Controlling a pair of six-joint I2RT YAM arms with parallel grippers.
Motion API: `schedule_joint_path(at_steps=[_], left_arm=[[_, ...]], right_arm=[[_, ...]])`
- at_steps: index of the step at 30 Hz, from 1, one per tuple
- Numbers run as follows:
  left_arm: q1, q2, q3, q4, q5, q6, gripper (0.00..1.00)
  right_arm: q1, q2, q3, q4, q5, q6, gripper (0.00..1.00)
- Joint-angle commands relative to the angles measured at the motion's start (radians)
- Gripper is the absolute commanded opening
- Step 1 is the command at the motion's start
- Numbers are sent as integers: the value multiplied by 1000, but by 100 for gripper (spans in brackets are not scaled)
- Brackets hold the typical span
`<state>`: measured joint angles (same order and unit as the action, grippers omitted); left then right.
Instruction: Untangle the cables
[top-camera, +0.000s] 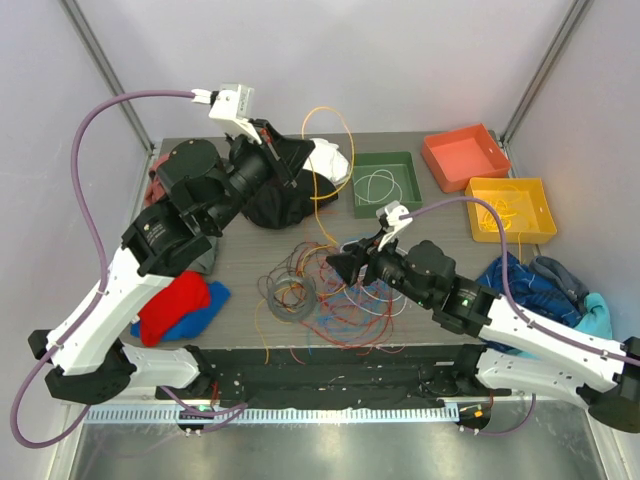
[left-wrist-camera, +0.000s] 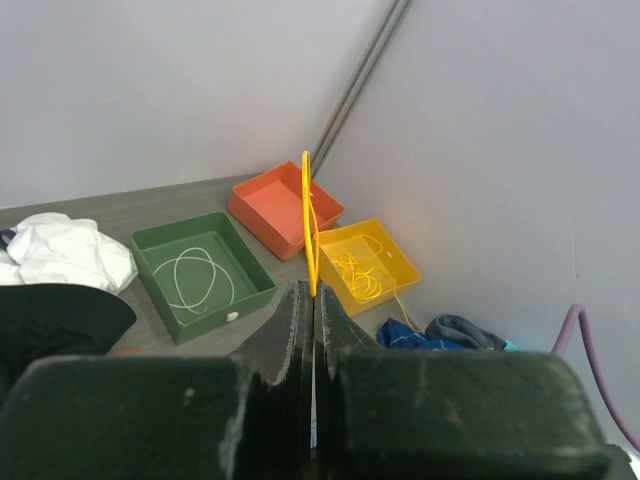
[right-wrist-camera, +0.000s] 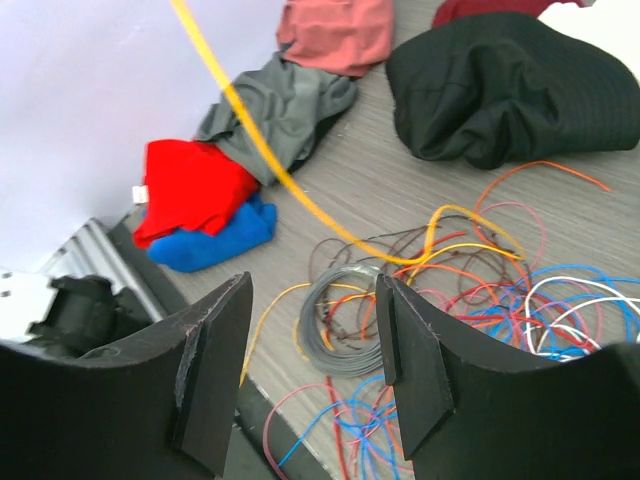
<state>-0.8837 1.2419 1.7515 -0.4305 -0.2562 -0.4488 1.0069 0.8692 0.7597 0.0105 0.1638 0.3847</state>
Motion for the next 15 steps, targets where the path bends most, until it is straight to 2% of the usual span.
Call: schedule_joint_path(at_steps=[1,10,13,15], left_arm=[[-6,-12,23,16,26,-2,0],[-5,-21,9,13,29,-2,0],[-6,-33,-1,13,26,-2,0],[-6,-44,-6,10,14,2,0]], right_arm=[[7,37,7,115,110,-52,59],[6,168,-14,278,209,-93,57],[6,214,-13,313,236,-98,52],[7,226,-14,325,284,-98,35]])
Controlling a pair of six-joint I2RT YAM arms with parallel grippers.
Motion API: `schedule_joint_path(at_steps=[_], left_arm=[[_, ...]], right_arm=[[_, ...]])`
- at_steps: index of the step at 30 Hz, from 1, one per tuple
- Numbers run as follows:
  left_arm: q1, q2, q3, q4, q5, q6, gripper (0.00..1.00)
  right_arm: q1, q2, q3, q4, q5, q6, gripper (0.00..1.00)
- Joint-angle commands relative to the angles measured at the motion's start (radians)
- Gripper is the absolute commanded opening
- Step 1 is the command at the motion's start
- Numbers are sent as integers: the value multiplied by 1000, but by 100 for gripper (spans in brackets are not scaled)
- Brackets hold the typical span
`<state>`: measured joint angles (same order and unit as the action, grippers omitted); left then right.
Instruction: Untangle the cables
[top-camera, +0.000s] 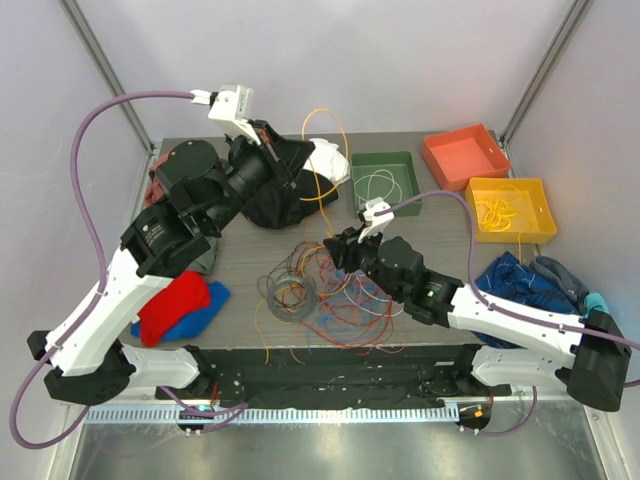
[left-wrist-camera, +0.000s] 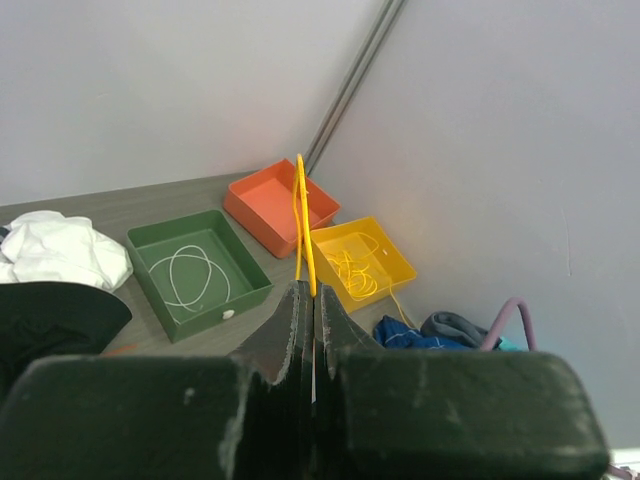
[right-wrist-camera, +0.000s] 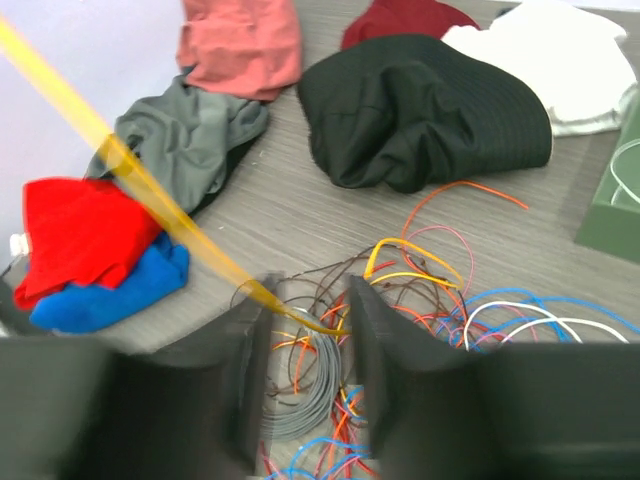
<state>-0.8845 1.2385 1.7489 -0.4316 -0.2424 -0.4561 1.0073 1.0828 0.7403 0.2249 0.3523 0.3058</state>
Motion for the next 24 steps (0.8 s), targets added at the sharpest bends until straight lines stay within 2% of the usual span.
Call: schedule_joint_path(at_steps=[1,2,4,9,12,15,17,21,23,24], left_arm=[[-5,-45,-8,10,-6,13,0],[-5,-54,-9,1,-12,16,0],[-5,-69,-32,-4,-50,23,0],[-5,-151,-178,16,-167,-1,4],[-4,-192,-320,31,-221,-59,9],[-2,-201,-503,51,-210,-134,15],[-2,-194,-570,70,-181,-197,21],[-1,-137,-712,157,-89,-260,26],[-1,-96,-733,217,-57,-268,36],[-1,-85,-741,229,-20,-271,48]], right_arm=[[5,12,4,111,114,-17,27],[7,6,5,90,170,-17,13],[5,-33,16,47,221,-14,1],[5,-170,126,-116,380,-82,1],[5,-213,273,-228,444,-161,1],[5,-216,468,-314,504,-246,1],[4,-190,539,-338,533,-287,1],[4,-143,694,-363,550,-343,1],[4,-121,729,-369,562,-355,1],[4,-98,761,-372,570,-362,1]])
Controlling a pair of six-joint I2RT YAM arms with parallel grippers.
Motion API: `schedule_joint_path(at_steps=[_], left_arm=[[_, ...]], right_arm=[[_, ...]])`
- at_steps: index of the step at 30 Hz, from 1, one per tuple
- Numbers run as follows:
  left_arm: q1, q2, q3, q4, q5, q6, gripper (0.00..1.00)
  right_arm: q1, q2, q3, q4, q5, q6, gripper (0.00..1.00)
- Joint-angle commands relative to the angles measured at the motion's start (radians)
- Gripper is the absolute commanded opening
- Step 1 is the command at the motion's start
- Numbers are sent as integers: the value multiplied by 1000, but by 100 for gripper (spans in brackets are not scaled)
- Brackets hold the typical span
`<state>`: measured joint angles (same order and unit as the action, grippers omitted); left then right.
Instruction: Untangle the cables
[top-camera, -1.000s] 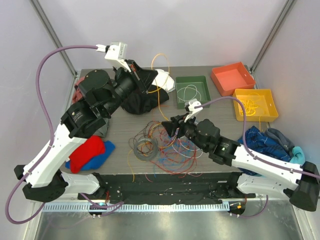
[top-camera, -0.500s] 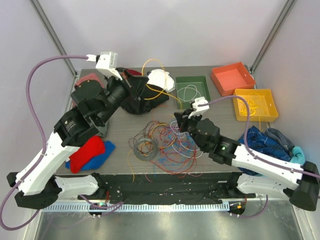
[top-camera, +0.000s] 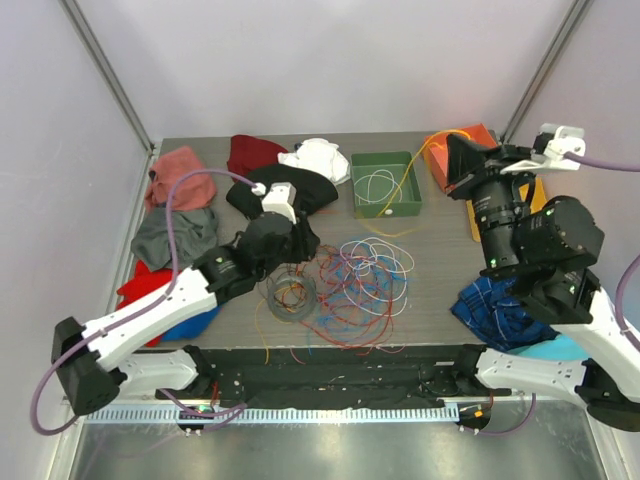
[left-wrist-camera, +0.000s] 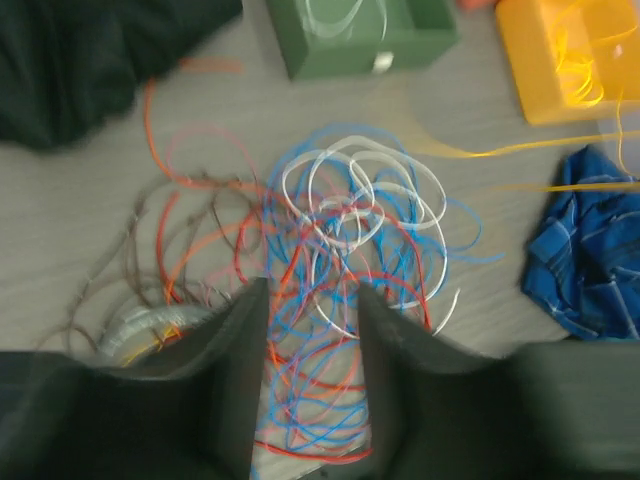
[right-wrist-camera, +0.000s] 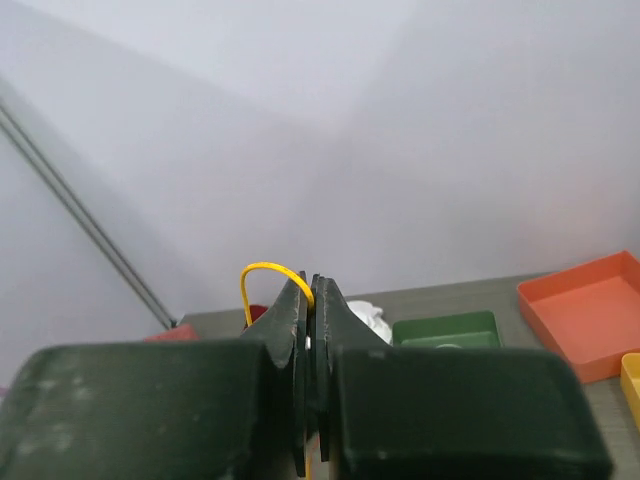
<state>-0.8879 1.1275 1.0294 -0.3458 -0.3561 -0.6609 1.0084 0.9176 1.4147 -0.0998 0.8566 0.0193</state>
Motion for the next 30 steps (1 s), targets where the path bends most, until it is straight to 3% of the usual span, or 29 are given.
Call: schedule_joint_path(at_steps=[1,5,8,13,16,23,30], left_arm=[[3,37,-23,157,107,-68,51],[3,19,-43,175,117,-80,69],[3,-24,-81,177,92,-82,72],[3,-130,-199,177,106,-114,72],[3,-185,-281,185,132,-158,71],[1,-301,-451,188,157,-223,70],[1,-321,-534,217,230,-278,69]], right_arm=[[4,81,104,-57,81,-100,1],[2,133,168,-57,172,-180,1],[-22,181,228,-49,245,-254,1],[-206,259,326,-63,225,-260,1],[-330,341,436,-155,173,-208,1],[-471,499,667,-230,104,-139,1],[-611,711,958,-434,-5,91,1]])
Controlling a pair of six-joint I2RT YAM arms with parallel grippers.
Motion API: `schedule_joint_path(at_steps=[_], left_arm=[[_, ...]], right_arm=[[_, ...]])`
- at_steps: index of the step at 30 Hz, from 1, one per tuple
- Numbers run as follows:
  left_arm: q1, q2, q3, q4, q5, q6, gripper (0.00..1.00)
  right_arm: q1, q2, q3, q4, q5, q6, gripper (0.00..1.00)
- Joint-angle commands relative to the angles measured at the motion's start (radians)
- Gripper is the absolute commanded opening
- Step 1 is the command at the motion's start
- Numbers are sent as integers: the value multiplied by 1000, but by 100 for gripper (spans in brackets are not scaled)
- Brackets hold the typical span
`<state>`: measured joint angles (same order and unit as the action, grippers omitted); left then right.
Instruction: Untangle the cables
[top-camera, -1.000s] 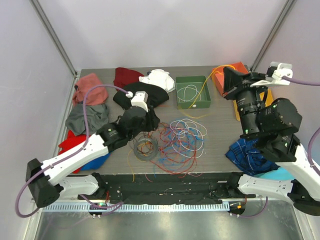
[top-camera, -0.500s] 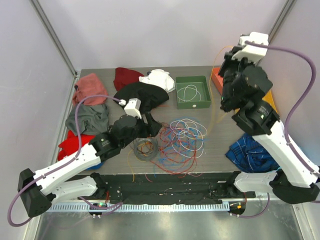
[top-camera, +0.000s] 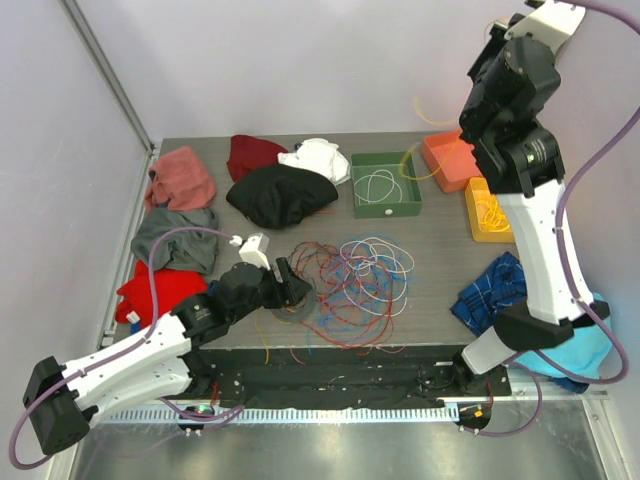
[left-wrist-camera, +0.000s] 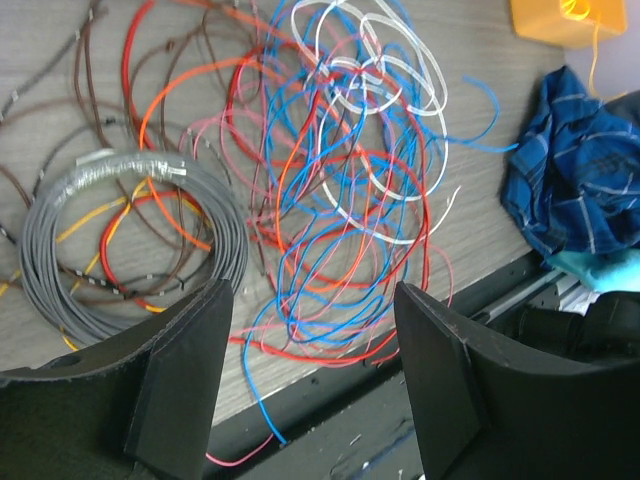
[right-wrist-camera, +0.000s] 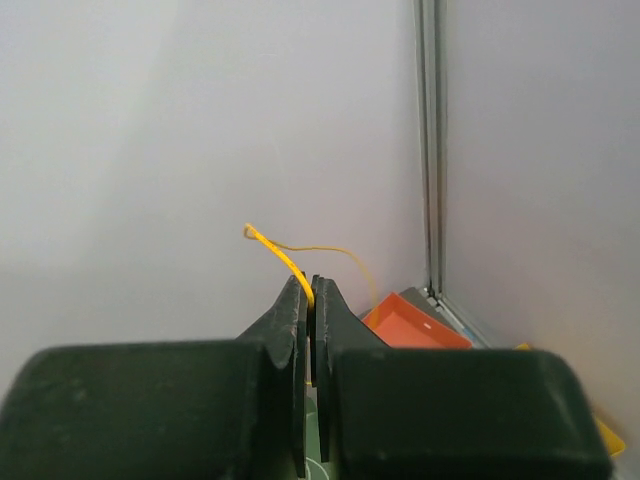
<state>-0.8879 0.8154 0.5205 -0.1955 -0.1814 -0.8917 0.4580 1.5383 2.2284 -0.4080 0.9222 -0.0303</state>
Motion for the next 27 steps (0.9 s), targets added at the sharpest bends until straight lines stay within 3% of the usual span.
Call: schedule_joint_path(at_steps=[1,8,17,27], left_arm=[[1,-10,-36,74,60,-50,69],[1,-16,-68,97,82,-64,69],[1,16,-73,116,114,-64,69],[1,16,-89,123,114,-66,68]], right_arm=[[-74,111,174,-140,-71,171,1],[-185,171,270,-158,-19,179,1],[-361,115,145,-169,-60,211,1],[-504,164,73,-184,-129,274,1]])
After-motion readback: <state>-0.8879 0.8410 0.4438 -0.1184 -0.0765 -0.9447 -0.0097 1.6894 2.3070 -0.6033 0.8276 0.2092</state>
